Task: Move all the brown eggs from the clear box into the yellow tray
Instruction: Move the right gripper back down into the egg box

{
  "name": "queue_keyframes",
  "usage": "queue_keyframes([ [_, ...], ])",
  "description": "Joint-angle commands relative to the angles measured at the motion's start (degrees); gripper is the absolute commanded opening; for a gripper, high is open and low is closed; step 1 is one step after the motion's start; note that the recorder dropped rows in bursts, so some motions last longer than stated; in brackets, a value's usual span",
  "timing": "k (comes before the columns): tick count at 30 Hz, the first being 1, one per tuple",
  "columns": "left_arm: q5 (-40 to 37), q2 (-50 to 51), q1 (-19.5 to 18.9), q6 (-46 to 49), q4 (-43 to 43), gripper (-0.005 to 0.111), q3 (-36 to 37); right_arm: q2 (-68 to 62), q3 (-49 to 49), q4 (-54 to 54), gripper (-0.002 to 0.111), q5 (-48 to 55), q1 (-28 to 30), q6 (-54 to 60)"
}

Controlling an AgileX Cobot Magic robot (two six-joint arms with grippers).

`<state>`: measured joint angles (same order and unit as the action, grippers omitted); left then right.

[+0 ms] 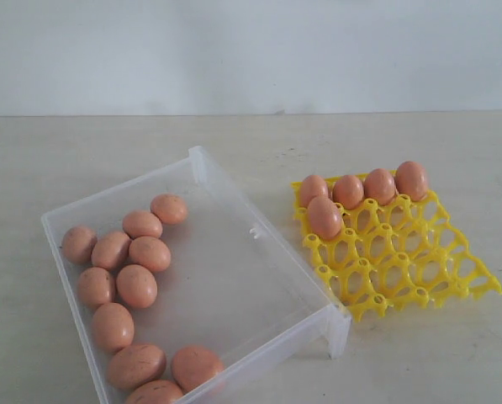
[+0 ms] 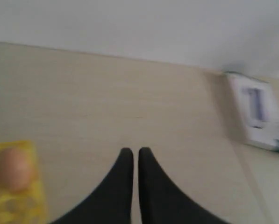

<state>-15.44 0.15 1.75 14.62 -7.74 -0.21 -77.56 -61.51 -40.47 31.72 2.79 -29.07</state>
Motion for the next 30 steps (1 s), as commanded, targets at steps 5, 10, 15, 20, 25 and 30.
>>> queue_keyframes([
  [5,0.4,-0.2,0.2,0.0,-0.4,0.004,0.2,-6.3,-12.3,64.6,0.000,13.3,-6.6,53.3],
  [10,0.4,-0.2,0.2,0.0,-0.4,0.004,0.2,-19.9,-24.5,63.8,0.000,36.8,-16.2,51.9],
  [15,0.4,-0.2,0.2,0.0,-0.4,0.004,0.2,-28.2,-27.7,63.7,0.000,38.2,-27.9,52.4],
  [20,0.4,-0.2,0.2,0.0,-0.4,0.004,0.2,-31.8,-27.7,63.5,0.000,38.2,-37.9,66.7],
  [25,0.4,-0.2,0.2,0.0,-0.4,0.004,0.2,-33.3,-27.7,62.3,0.005,38.2,-42.5,73.8],
  [30,0.4,-0.2,0.2,0.0,-0.4,0.004,0.2,-35.4,-27.7,60.9,0.037,37.2,-42.7,73.6],
])
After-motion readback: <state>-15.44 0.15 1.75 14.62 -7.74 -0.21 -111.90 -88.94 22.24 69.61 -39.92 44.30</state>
